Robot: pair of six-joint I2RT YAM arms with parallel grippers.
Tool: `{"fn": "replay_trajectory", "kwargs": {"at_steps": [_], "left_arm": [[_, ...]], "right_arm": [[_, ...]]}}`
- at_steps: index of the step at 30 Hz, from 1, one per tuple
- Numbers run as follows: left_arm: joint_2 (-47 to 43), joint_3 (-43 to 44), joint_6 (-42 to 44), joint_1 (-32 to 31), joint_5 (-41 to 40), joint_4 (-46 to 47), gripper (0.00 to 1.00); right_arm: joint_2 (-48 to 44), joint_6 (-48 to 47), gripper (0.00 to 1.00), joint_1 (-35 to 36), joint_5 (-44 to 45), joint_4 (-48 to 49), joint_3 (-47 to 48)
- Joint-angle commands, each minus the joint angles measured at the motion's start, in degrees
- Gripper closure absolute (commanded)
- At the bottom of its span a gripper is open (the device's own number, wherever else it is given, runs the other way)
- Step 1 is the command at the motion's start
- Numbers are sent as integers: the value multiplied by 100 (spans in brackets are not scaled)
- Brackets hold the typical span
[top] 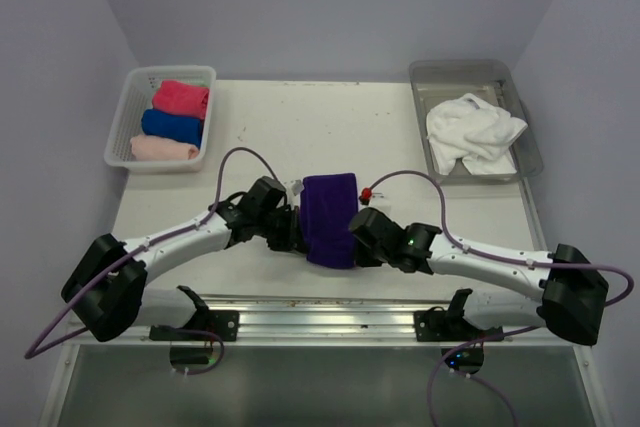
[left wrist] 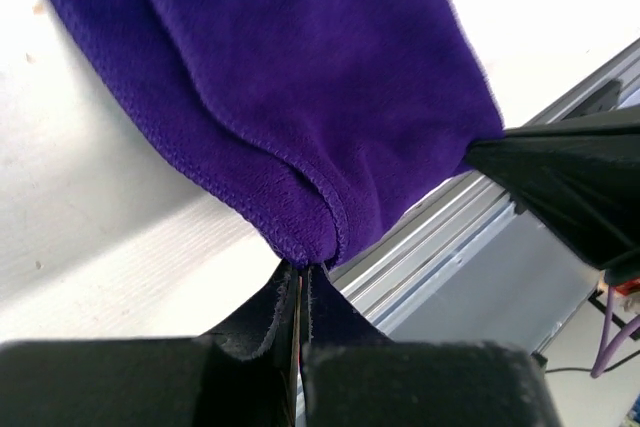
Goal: Roll the towels
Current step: Roll the towel
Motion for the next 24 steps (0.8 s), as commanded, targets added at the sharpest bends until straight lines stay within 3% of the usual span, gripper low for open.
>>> {"fn": "replay_trajectory", "kwargs": {"at_steps": [1,15,21,24], "left_arm": [[-15,502,-109,26,-214,-276,100],[890,959,-91,747,-82,-207,100],[1260,1240,-21,878,-214,-232,100],[1042,1355,-3,887,-547,-417,89]], "right_arm": [[-16,-267,94,15,533,-235,432],[933,-1189,92,-995,270,-112,1417],[1644,-1304,93,-1083,278,2,1725],[1813,-1226,94,-1154,305,81,1743]]}}
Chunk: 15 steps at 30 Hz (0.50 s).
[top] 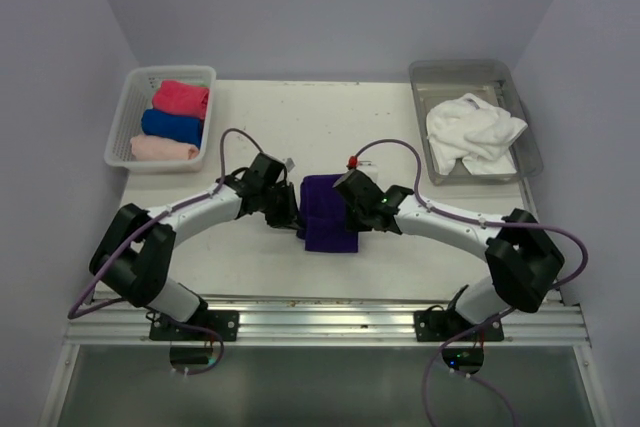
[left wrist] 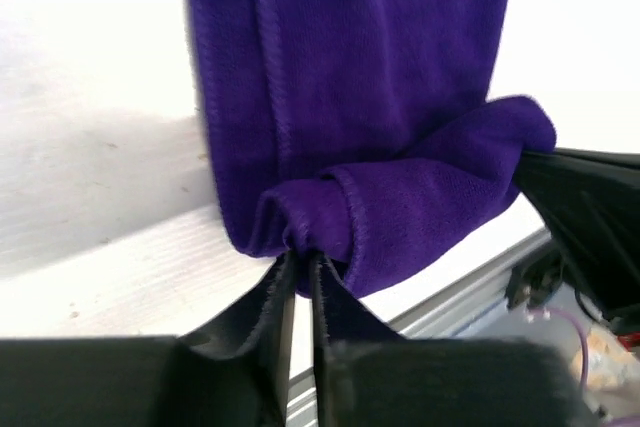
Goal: Roll the towels
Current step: Roll the towel
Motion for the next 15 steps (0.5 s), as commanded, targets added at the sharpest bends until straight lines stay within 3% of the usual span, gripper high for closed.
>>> {"fn": "replay_trajectory", "kwargs": {"at_steps": [1,3,7,9,11,15], "left_arm": [[-286,288,18,61,-607,-257,83],[-601,245,-69,52,-1300,-433,78],[-1086,69,-359,52,-1849,-584,76],[-1349,-211,-386,44,-1693,-313,76],[-1429,-528,-307,17,-1035,337,82],[-1211,-669,-324,-298,-278,1076,87]], "right_arm": [[215,-52,94,-113,16,234,197],[321,-16,94,-183,-19,287,188],[602,-7,94,-228,-71,305,250],[655,10,94,-254,-89,322,267],[690,19,94,-254,-133,349,268],[682,54,94,-272,-177,358,276]]}}
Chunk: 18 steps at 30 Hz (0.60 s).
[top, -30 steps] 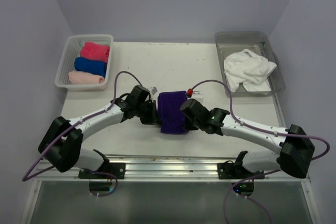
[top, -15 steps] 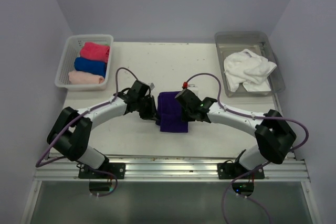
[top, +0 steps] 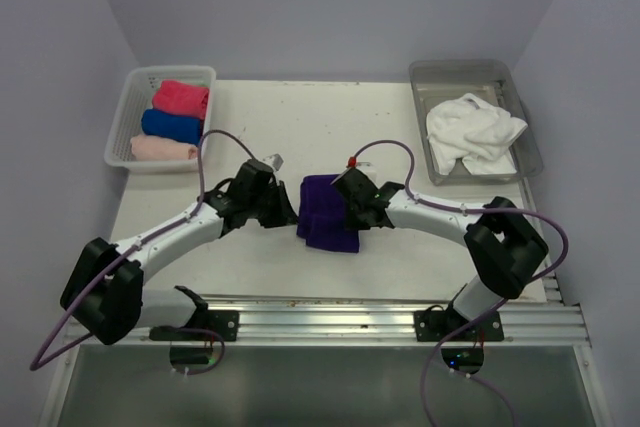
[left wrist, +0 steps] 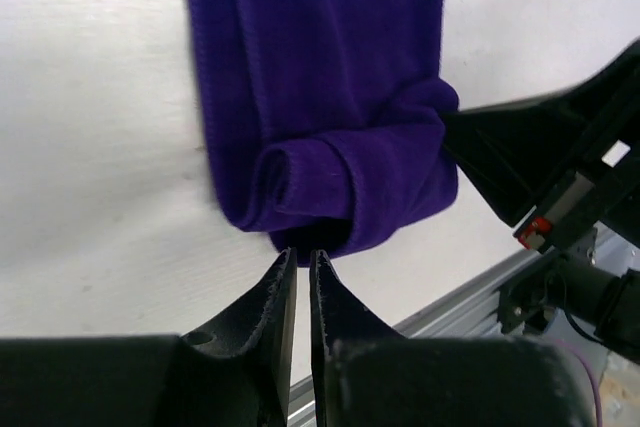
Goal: Roll the towels
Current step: Roll the towel
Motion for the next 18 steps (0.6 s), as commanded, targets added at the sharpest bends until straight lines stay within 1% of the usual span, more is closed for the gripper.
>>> {"fn": "replay_trajectory", "kwargs": {"at_steps": [1,4,9,12,13,15,16,18], "left_arm": [[211,-99,-123,-375,791,1046,87],[439,-81,-185,-491,916,1345,87],[974,129,-71,-491,908,1356,88],[1292,252,43,-482,741,1303,91],[1362,340,52,-482,688,1216,92],[1546,384,52,-482,670,1189,94],[1573,402,35,-473,688,1223,94],[1661,428,17,-473,714,1250,94]], "right_arm": [[-13,47,94,-38,-65,139,195],[-92,74,94,-38,-57,95,169],[-312,91,91,-38,-101,34,160],[-558,57,85,-47,-171,-45,187],[-759,13,79,-38,-188,-80,187],[-997,-75,73,-38,-250,-115,82],[-1259,-119,71,-29,-250,-159,38],[-1498,-338,70,6,-242,-256,-59]]}}
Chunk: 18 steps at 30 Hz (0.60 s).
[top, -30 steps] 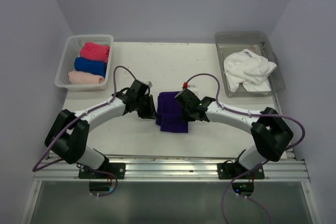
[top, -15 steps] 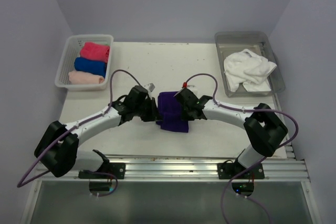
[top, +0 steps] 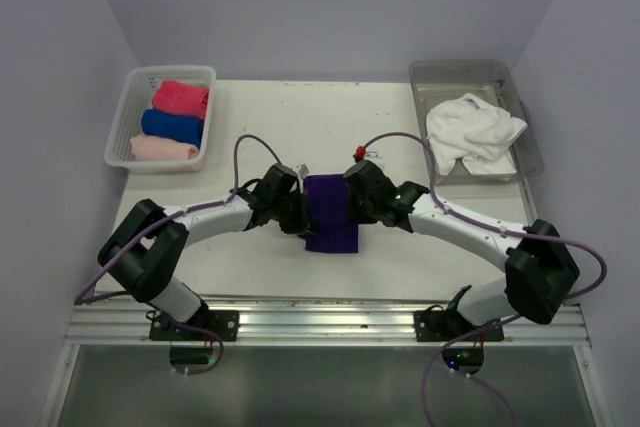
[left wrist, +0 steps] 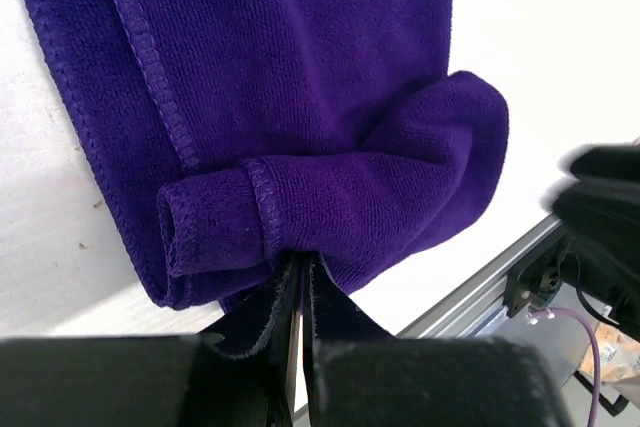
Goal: Roll the towels
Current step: Roll the towel
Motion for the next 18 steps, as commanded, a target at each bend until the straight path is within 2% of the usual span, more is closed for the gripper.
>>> {"fn": "replay_trajectory", "kwargs": {"at_steps": [1,4,8,18], "left_arm": [[103,267,72,12,-22,238,94],[130,363,107,21,-84,107,94],[-2,425,124,30,-207,-60,94],[-152,477,168,214,-356,-245,93]], "right_arm": [[-644,-337,70,76,201,-206,-46],[-847,-539,71,322,440,-443,24],[-541,-811,73,507,423,-339,225],[576,-1347,75,217,327,233,788]]}}
